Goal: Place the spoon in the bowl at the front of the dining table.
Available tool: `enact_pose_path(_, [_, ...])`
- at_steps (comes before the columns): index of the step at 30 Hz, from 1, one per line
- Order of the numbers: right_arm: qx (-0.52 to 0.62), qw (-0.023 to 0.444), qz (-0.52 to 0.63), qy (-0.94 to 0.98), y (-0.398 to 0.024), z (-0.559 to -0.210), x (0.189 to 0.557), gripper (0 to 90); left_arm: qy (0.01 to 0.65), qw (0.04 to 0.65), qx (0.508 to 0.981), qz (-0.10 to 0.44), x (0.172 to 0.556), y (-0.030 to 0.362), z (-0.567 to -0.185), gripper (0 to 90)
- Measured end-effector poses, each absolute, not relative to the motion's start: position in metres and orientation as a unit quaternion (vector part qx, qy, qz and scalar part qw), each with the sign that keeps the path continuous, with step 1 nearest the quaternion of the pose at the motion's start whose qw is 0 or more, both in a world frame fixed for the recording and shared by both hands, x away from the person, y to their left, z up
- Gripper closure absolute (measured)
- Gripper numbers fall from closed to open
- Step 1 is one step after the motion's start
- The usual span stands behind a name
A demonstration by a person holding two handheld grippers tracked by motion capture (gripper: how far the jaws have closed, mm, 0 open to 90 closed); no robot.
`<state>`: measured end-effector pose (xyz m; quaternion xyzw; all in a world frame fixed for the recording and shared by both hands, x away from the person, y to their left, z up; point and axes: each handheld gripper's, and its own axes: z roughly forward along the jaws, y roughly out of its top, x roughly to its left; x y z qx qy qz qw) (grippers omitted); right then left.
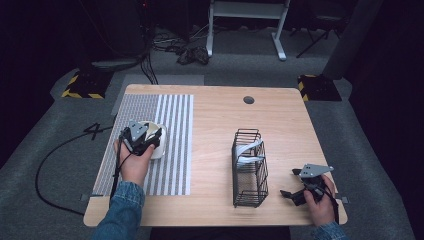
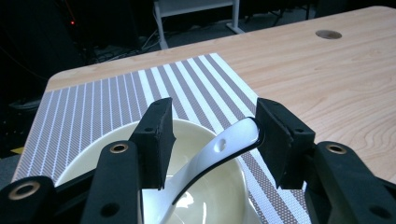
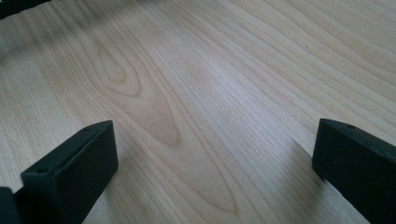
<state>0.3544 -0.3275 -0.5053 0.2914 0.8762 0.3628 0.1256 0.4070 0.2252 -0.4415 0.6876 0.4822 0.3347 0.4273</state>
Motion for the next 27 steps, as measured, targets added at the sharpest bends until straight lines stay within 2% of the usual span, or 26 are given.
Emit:
enact_pose_path(17, [0.291, 0.126, 0.363, 0.876, -0.328, -0.505, 0.354, 0.2, 0.488, 0.412, 0.706, 0.305, 0.41, 0.213, -0.455, 42.5])
enact_pose_path(27, [0.291, 0.125, 0.363, 0.876, -0.328, -0.505, 0.355, 0.2, 0.49, 0.417, 0.703, 0.303, 0.406, 0.212, -0.453, 34.9])
